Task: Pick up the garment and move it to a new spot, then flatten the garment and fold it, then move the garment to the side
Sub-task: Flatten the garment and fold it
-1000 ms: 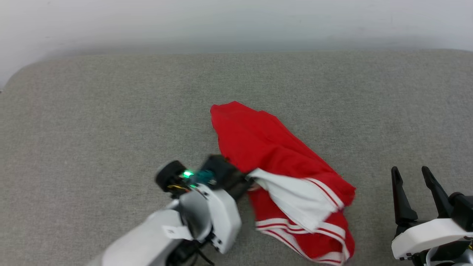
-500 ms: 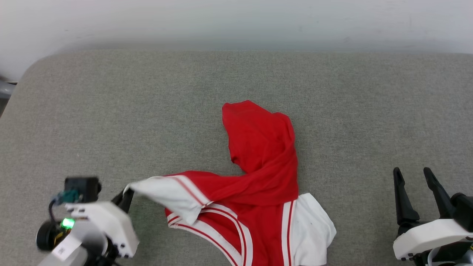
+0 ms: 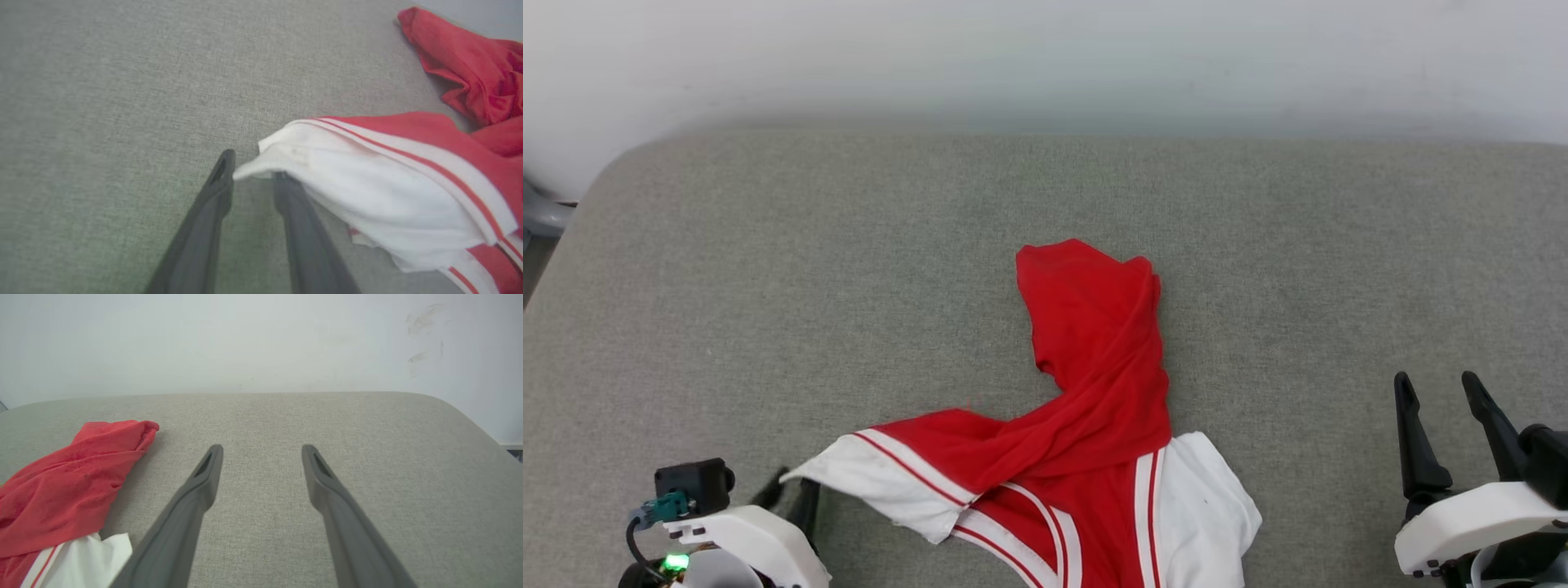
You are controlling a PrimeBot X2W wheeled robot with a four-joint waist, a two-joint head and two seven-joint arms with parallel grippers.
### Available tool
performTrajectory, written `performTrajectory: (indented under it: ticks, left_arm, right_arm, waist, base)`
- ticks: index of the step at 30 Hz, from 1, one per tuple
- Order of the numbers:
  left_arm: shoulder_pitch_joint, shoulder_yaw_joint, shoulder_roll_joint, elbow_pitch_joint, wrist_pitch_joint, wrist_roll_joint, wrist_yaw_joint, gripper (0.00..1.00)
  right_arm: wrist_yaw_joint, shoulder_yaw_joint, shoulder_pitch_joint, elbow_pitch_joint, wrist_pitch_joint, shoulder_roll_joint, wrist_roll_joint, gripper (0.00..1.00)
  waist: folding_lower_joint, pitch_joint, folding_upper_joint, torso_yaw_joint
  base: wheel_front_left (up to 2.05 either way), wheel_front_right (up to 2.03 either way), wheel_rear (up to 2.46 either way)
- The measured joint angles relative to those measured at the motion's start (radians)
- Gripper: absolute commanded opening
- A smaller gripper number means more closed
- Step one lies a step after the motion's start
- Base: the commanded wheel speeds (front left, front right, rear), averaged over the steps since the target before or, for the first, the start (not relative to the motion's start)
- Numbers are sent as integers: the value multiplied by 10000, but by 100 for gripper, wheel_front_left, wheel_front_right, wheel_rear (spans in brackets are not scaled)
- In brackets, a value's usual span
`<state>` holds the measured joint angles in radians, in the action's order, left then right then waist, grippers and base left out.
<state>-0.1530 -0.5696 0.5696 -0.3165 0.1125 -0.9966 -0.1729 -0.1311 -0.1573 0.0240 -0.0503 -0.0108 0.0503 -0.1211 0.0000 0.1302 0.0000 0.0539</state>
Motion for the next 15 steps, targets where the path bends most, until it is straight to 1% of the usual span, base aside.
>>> performTrajectory:
  ticks: [4,7,12,15]
  left_arm:
    - [-112,207,-69,-17,894,391,-163,100]
    - [-134,408,-134,209,1302,796,-322,100]
    - [-18,915,-209,863,1475,1703,-516,100]
    - [114,1398,-393,1582,1478,2571,-627,100]
  right_arm:
    - [0,-2,147,-65,-105,0,65,100]
    - [0,0,256,-96,-217,0,79,100]
    - [2,6,456,-140,-399,0,75,100]
    - [0,69,621,-117,-786,0,-38,100]
  waist:
    - [0,-285,0,4]
    - [0,-521,0,-6]
    - [-1,-824,0,-53]
    - [-1,-945,0,-83]
  base:
    - [0,0,0]
    - [0,0,0]
    - [0,0,0]
    - [0,0,0]
